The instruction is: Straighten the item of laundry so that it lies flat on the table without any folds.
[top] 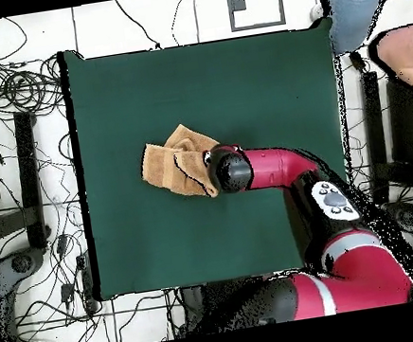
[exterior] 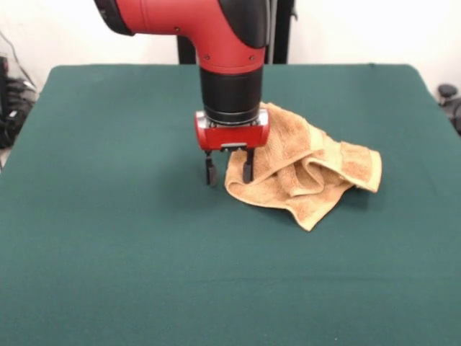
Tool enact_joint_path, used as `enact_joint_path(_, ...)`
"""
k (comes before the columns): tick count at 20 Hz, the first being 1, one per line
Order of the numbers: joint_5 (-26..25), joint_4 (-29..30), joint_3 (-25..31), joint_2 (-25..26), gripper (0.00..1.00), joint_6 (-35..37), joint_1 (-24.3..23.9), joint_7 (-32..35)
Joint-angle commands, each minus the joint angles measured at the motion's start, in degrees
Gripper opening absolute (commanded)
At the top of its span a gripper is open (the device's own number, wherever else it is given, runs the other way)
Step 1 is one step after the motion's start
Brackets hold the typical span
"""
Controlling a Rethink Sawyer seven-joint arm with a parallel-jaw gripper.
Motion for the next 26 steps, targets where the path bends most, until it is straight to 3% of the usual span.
enact_joint_path(1, -3.28, -3.60, -1.04, 4.39, 1.00, 5.98, 3.97, 1.89)
enact_joint_path(7, -1.60, -2.14, -0.23, 4.81, 1.00, 4.20, 2.75, 3.39)
enact_joint_path(10, 3.71, 3.35, 1.76, 3.60, 1.00, 1.47, 0.80, 10.27)
enact_joint_path(15, 9.56, 8.39, 2.60, 0.81, 1.00, 0.58, 1.07, 15.57)
enact_joint_path(22, 18.97, 12.88, 5.40, -5.70, 1.00, 8.41, 1.69, 16.33)
enact_joint_path(26, 24.46, 13.61, 4.23, -7.51, 1.00, 10.63, 3.15, 18.46)
